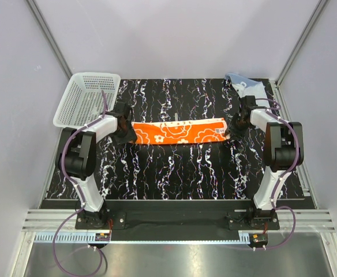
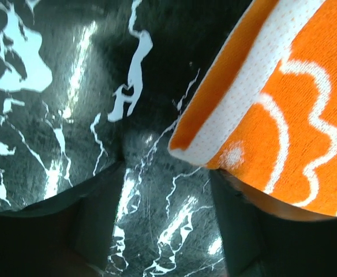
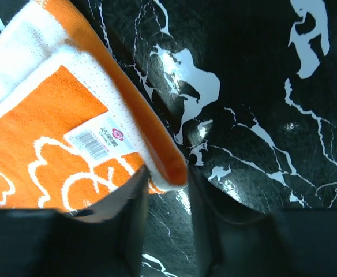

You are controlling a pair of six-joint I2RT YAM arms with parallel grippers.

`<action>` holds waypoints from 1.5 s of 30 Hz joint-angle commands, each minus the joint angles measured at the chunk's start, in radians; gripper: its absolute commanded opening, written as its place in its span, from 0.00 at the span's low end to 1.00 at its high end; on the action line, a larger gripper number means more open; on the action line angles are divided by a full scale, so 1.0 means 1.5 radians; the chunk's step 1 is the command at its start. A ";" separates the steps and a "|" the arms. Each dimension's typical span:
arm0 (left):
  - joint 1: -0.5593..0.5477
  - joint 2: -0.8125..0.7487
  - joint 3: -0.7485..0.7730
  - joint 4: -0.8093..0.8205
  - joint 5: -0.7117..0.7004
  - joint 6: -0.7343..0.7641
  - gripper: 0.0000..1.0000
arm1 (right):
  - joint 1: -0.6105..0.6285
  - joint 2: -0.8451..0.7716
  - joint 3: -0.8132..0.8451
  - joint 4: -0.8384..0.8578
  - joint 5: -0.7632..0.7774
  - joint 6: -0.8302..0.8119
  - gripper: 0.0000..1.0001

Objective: Roll the towels
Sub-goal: Fold the towel

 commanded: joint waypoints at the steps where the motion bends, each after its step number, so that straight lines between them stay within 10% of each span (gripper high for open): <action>1: -0.002 0.026 0.027 0.019 -0.021 0.001 0.60 | -0.001 0.017 -0.007 0.016 0.002 -0.005 0.36; 6: -0.003 0.034 0.030 0.021 -0.022 0.003 0.28 | -0.001 0.006 -0.023 0.010 0.002 -0.008 0.22; 15: -0.004 -0.052 -0.041 0.002 -0.032 -0.015 0.24 | -0.003 -0.036 -0.080 -0.003 0.033 -0.010 0.19; 21: -0.007 -0.132 -0.056 0.039 -0.032 0.008 0.62 | -0.004 -0.039 -0.080 -0.007 0.027 -0.011 0.21; 35: -0.007 0.008 0.057 0.041 -0.038 0.012 0.67 | -0.004 -0.031 -0.068 -0.014 0.024 -0.021 0.21; 39: -0.007 0.048 0.080 0.015 -0.053 0.012 0.58 | -0.004 -0.027 -0.066 -0.014 0.022 -0.023 0.20; 45: -0.007 0.058 0.076 0.011 -0.061 0.016 0.17 | -0.004 -0.029 -0.067 -0.016 0.013 -0.021 0.19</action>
